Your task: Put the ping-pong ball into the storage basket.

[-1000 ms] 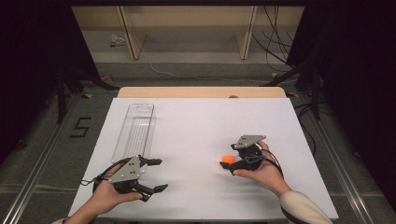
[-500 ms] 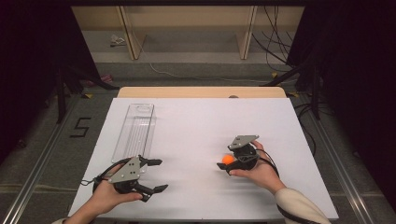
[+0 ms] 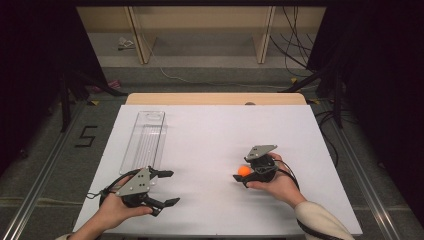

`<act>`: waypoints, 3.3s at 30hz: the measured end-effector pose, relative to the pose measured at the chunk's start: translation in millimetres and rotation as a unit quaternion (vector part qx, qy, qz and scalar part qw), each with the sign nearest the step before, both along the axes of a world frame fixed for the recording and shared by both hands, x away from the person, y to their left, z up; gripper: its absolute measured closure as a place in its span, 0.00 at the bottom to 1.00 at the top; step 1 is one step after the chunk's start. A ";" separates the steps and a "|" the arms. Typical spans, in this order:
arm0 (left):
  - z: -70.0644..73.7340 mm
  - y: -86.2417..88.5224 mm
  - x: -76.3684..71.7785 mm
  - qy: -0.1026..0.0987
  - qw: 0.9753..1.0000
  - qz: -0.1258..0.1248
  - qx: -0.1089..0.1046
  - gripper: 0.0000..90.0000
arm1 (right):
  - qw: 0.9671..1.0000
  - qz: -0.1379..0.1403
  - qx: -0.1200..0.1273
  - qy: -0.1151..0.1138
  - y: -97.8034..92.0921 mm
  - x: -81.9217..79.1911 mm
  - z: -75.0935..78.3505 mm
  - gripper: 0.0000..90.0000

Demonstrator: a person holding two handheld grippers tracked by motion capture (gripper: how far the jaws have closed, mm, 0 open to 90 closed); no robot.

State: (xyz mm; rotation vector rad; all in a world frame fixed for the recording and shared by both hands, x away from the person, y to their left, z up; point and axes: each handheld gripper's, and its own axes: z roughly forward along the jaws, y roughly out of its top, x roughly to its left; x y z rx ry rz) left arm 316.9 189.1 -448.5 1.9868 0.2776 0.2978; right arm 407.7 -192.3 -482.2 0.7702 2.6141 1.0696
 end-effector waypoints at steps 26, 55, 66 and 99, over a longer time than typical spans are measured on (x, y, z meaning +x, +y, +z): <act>0.2 0.0 -0.1 0.000 1.000 -0.001 0.000 0.22 | 1.000 0.010 -0.018 0.014 -0.5 0.1 -0.7 0.52; 0.3 0.2 0.0 -0.001 1.000 -0.001 0.000 0.22 | 1.000 0.012 -0.022 0.015 0.6 -0.5 0.2 0.57; 0.4 0.1 -0.2 0.000 1.000 -0.001 -0.002 0.22 | 1.000 0.009 0.006 -0.003 2.7 -3.0 12.7 0.57; 0.4 0.0 -0.2 -0.001 1.000 -0.001 0.000 0.22 | 0.998 0.005 0.056 -0.029 8.0 -4.0 34.6 0.57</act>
